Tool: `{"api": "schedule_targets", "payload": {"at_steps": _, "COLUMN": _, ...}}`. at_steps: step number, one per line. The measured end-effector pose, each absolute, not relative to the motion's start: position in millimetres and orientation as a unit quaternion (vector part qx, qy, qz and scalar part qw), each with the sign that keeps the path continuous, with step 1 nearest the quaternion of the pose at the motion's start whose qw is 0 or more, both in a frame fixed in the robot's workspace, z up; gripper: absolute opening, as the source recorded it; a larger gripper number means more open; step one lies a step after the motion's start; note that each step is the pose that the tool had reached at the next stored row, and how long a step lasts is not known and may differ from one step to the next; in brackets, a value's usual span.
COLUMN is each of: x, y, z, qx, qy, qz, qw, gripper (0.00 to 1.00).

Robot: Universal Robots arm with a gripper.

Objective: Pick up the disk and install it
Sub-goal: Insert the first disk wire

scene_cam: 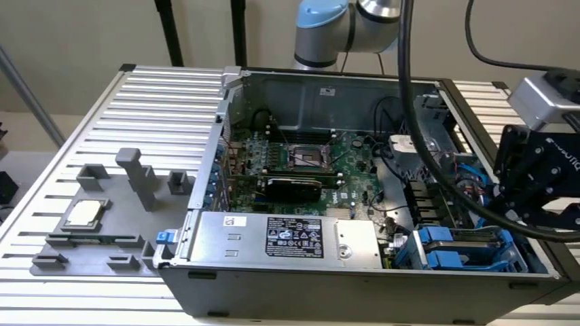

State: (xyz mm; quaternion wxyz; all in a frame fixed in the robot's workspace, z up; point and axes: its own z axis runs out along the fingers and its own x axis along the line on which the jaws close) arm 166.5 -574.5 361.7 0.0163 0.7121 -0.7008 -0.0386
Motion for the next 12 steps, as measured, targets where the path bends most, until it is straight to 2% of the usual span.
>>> {"api": "schedule_targets", "payload": {"at_steps": 7, "x": 160.6, "y": -558.7, "z": 350.6, "qx": 0.712, "qy": -0.701, "qz": -0.039, "qw": 0.016, "gripper": 0.00}}
{"api": "schedule_targets", "payload": {"at_steps": 8, "x": 160.1, "y": -557.4, "z": 350.2, "qx": 0.712, "qy": -0.701, "qz": -0.039, "qw": 0.016, "gripper": 1.00}}
{"api": "schedule_targets", "payload": {"at_steps": 12, "x": 156.7, "y": -555.0, "z": 349.8, "qx": 0.712, "qy": -0.701, "qz": -0.039, "qw": 0.016, "gripper": 1.00}}
